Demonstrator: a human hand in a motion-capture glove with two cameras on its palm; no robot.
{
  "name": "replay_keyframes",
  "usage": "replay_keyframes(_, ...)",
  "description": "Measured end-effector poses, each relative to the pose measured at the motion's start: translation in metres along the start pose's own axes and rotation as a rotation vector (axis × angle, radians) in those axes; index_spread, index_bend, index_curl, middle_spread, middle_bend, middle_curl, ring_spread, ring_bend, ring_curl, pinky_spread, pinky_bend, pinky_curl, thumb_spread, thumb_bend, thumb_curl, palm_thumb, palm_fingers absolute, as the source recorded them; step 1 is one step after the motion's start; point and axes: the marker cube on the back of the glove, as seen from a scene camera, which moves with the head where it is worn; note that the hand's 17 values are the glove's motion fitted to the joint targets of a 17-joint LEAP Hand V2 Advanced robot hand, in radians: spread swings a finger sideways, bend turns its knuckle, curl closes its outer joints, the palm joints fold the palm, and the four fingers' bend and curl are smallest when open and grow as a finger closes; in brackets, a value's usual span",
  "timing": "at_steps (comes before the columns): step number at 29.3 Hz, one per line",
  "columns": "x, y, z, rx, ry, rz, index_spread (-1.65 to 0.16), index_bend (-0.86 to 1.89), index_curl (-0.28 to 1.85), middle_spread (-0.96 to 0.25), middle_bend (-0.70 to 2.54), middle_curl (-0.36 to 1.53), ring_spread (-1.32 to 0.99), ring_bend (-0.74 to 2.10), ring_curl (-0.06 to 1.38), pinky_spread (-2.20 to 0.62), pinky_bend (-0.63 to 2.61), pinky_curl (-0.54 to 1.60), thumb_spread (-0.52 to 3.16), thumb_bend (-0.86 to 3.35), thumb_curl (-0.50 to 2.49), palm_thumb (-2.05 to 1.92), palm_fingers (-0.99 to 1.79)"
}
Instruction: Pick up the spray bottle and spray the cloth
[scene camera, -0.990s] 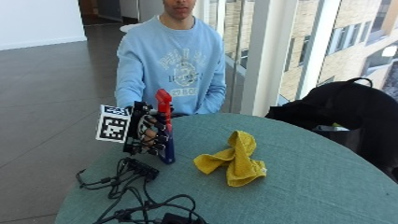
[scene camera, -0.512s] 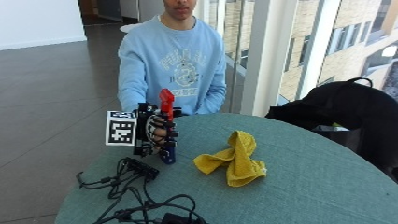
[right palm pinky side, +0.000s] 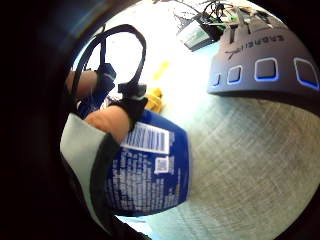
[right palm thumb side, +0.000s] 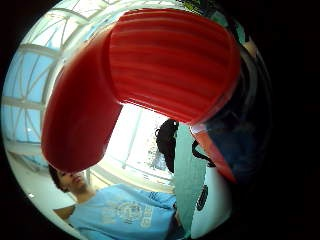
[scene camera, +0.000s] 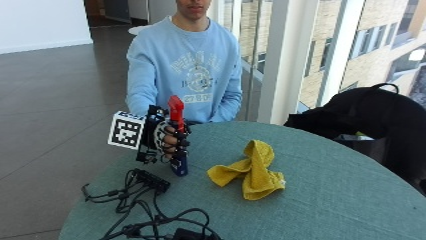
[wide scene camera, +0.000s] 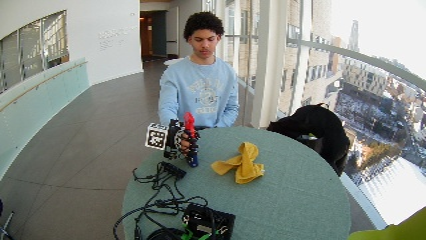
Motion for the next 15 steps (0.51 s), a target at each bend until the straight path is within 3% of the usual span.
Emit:
replay_keyframes(6, -0.013, -0.006, -0.004, -0.018, 0.017, -0.009, -0.27, 0.16, 0.36, -0.11, 0.23, 0.43, -0.06, 0.34, 0.36, 0.25, 0.20, 0.33, 0.74, 0.03, 0.54, 1.09, 1.04)
replay_keyframes(15, -0.047, -0.022, -0.012, -0.260, 0.109, 0.005, -0.26, 0.14, 0.38, -0.12, 0.21, 0.44, -0.06, 0.36, 0.37, 0.22, 0.23, 0.35, 0.65, -0.02, 0.59, 1.07, 1.10)
